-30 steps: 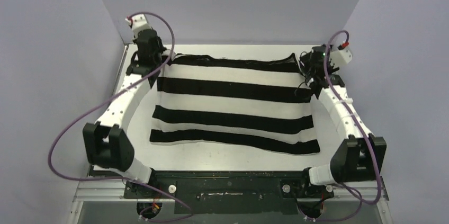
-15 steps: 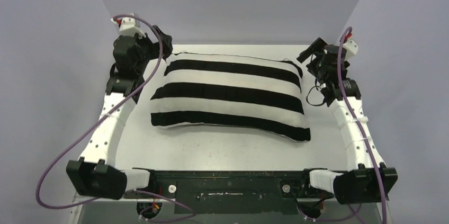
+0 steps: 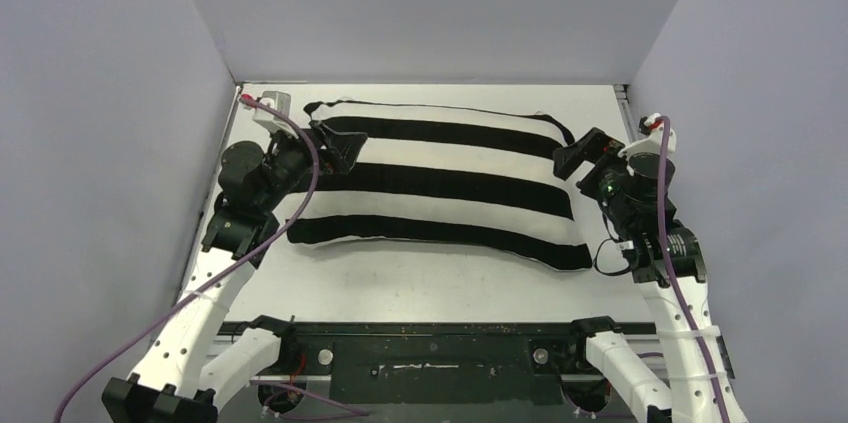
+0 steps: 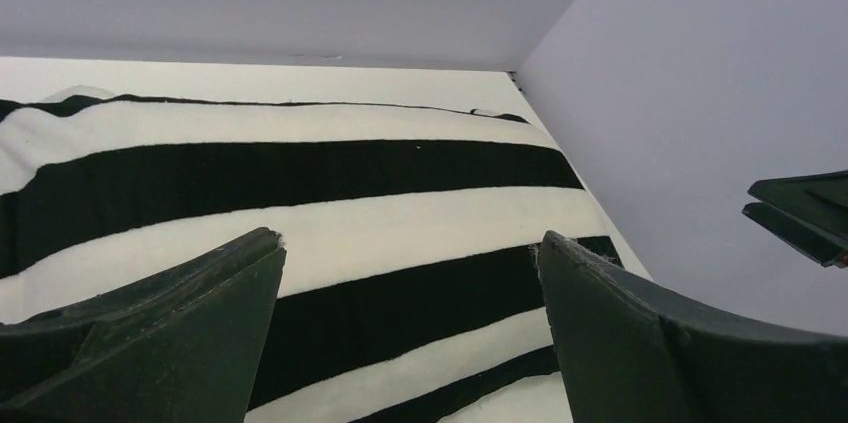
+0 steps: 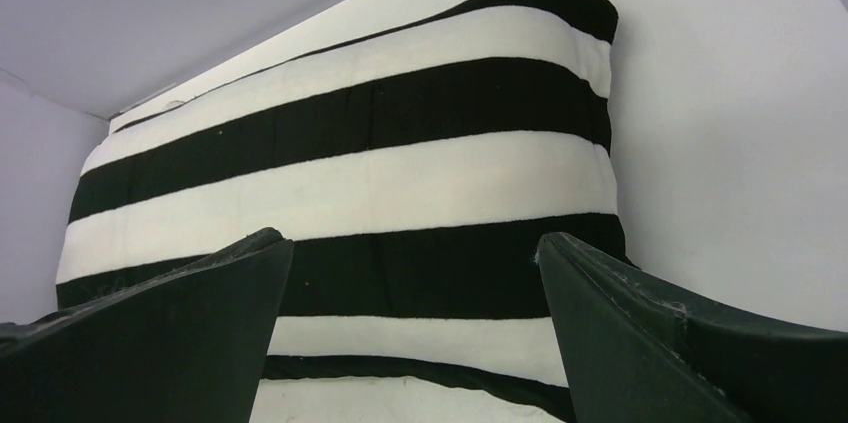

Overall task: Put the pillow into the pillowcase
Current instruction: Reset both arms

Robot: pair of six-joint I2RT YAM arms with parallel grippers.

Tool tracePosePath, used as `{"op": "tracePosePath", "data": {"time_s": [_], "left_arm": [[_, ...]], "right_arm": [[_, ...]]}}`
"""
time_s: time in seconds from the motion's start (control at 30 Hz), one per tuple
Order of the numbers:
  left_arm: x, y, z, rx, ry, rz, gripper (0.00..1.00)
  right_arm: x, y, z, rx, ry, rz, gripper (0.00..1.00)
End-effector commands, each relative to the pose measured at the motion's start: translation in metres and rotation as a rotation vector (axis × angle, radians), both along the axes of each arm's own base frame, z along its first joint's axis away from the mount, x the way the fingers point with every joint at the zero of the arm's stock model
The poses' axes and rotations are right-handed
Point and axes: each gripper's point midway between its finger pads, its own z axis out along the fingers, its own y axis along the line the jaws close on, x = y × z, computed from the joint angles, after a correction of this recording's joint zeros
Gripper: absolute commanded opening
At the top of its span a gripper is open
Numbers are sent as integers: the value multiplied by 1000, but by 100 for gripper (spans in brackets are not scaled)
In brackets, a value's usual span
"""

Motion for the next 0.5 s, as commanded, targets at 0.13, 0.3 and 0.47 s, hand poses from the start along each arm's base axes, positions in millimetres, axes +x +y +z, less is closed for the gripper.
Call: {"op": "tracePosePath", "data": {"time_s": [0.13, 0.3, 0.47], "left_arm": [[-30, 7, 44, -45, -174, 13, 97], [-30, 6, 46, 2, -175, 11, 97], [-29, 9, 42, 39, -170, 34, 97]], "right_arm": [[-11, -6, 25, -10, -82, -19, 100], [-9, -6, 28, 3, -86, -28, 100], [-10, -7, 35, -6, -104, -25, 100]]}}
